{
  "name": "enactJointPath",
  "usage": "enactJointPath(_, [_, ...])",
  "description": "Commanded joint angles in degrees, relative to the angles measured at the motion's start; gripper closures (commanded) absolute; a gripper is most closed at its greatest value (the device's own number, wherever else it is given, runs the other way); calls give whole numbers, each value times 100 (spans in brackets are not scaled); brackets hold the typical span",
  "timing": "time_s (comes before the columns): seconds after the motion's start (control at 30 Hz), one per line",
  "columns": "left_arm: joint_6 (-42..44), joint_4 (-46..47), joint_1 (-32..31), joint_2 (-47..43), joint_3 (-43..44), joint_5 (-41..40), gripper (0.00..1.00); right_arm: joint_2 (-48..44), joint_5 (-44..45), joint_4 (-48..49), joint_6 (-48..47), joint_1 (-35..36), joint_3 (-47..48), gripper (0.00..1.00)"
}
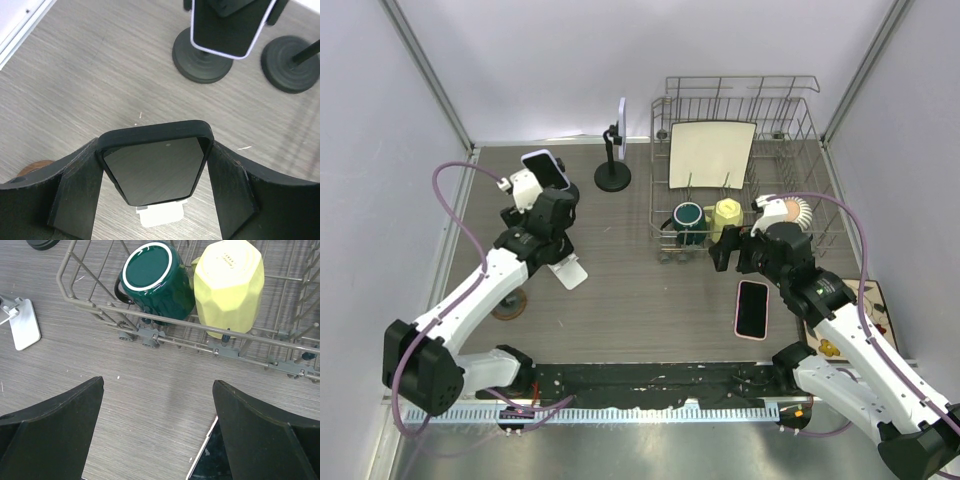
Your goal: Remove the phone from the phone stand
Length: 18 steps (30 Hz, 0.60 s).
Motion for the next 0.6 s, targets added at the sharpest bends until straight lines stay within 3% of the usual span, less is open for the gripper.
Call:
enactJointPath(0.0, [260, 65, 26, -527, 634, 127, 92, -96, -229, 336, -135, -21, 173, 4])
enactJointPath(0.07, [339, 47, 26, -616, 818, 347, 100, -97, -404, 362, -152, -21, 217, 5])
enactJointPath(0.57, [137, -947, -280, -318, 2023, 4009, 100, 228, -2838, 1257, 110, -13, 174, 11])
